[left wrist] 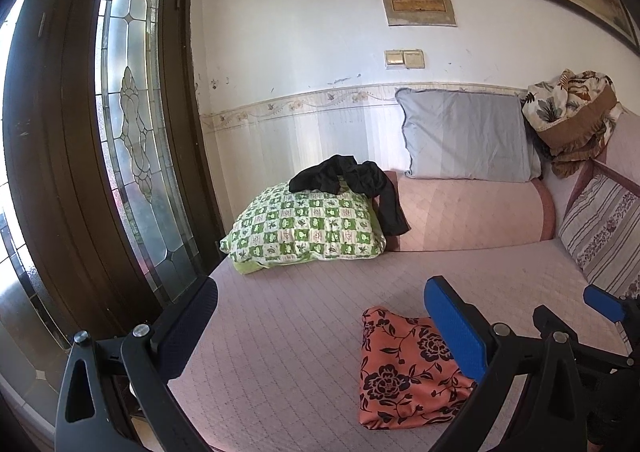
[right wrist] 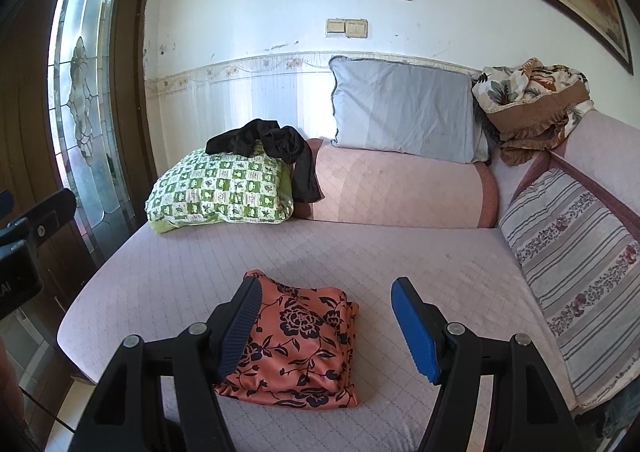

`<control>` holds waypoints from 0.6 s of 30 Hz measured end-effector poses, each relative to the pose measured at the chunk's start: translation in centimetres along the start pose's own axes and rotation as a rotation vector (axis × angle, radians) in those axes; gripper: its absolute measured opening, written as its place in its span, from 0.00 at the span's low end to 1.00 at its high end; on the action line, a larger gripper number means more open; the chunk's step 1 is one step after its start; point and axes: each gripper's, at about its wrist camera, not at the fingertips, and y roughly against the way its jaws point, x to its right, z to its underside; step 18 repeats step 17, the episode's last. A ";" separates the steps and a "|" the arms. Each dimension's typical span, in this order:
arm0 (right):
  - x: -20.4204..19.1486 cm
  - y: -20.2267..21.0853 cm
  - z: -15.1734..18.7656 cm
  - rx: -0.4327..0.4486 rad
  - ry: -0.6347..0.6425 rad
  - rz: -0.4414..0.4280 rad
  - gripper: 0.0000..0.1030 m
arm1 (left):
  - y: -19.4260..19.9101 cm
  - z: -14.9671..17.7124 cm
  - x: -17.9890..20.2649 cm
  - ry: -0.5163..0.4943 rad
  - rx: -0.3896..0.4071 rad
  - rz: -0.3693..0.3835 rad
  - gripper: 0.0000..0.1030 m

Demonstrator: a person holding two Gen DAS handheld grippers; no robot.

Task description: Fold small clothes

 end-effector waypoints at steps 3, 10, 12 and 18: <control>-0.3 -0.3 0.1 -0.008 0.005 -0.002 0.69 | -0.1 0.1 -0.1 0.001 -0.002 0.002 1.00; -0.9 -0.9 0.5 -0.016 0.018 -0.003 0.69 | -0.6 0.2 -0.3 0.005 -0.009 0.001 1.00; -0.8 -1.2 0.5 -0.021 0.016 -0.002 0.69 | -0.9 0.2 -0.4 0.007 -0.010 0.005 1.00; -0.5 -2.6 0.5 -0.039 0.006 0.003 0.69 | -2.6 0.5 -0.2 0.016 -0.006 0.003 1.00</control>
